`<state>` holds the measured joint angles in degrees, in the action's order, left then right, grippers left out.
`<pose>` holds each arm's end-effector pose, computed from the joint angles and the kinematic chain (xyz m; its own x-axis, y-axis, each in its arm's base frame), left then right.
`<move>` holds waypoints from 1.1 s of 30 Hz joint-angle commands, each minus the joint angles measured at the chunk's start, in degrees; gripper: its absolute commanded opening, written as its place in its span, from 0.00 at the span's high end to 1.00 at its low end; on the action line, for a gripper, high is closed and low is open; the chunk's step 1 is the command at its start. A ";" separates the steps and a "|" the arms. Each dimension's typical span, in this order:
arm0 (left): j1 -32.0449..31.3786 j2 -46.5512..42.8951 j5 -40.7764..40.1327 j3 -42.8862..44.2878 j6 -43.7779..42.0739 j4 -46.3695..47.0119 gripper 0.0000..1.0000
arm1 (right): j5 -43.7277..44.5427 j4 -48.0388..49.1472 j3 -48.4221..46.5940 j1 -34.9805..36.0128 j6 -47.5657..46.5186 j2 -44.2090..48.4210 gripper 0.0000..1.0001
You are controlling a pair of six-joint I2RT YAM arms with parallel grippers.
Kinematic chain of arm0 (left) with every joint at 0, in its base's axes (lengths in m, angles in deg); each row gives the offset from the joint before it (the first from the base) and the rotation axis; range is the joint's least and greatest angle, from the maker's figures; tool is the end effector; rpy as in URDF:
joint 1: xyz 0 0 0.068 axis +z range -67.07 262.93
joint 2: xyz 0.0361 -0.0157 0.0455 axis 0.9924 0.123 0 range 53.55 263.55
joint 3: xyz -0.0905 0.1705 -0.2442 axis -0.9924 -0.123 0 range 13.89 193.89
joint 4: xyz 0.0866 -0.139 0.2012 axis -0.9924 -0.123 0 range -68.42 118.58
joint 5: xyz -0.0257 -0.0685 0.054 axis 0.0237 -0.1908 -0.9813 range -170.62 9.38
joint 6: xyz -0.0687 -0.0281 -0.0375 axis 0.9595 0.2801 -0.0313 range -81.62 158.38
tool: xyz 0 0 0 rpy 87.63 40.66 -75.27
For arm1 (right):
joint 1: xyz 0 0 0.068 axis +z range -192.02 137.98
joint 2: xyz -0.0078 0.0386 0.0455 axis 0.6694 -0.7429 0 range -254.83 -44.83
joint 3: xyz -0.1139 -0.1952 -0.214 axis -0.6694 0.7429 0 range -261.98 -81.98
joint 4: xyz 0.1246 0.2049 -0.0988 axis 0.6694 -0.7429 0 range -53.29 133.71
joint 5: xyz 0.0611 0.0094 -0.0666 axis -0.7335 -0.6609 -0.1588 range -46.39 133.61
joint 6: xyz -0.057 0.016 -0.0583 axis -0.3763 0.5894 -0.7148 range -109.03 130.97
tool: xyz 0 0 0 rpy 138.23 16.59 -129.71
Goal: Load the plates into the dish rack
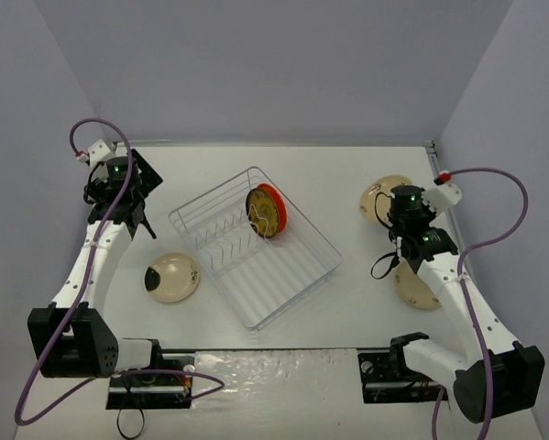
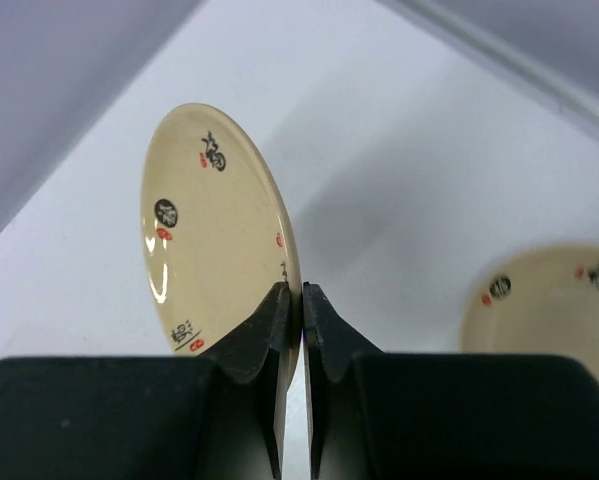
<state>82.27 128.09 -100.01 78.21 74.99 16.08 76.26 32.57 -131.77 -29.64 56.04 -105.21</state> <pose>0.3204 0.0204 0.3671 -0.1338 -0.5610 -0.8169 -0.4673 0.7626 -0.4472 0.2478 0.0143 0.3417 -0.0368 0.6022 -0.7975 0.4741 0.7130 0.5166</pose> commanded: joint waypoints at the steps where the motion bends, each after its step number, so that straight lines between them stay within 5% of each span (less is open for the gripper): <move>1: 0.32 -2.20 -0.46 3.06 0.59 -1.11 0.03 | 14.74 18.76 -11.54 9.28 -26.51 -4.81 1.00; 6: 0.32 -4.83 -1.73 0.20 2.09 -3.06 0.03 | 2.08 34.08 -19.47 16.47 -54.75 -9.75 1.00; 9: 0.32 -6.86 -2.80 -1.32 3.23 -5.15 0.03 | -3.79 33.77 -24.28 22.62 -67.94 -12.87 1.00; 13: 0.32 -9.48 -3.77 -2.83 3.49 -7.88 0.03 | -0.82 32.58 -27.82 34.87 -80.15 -18.75 1.00; 33: 0.33 -14.59 -5.47 -7.99 4.60 -11.36 0.03 | -6.11 26.23 -38.15 41.24 -84.83 -36.81 1.00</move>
<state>82.27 114.43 -103.77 69.57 78.87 4.21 70.57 55.58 -165.70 11.44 -29.44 -141.87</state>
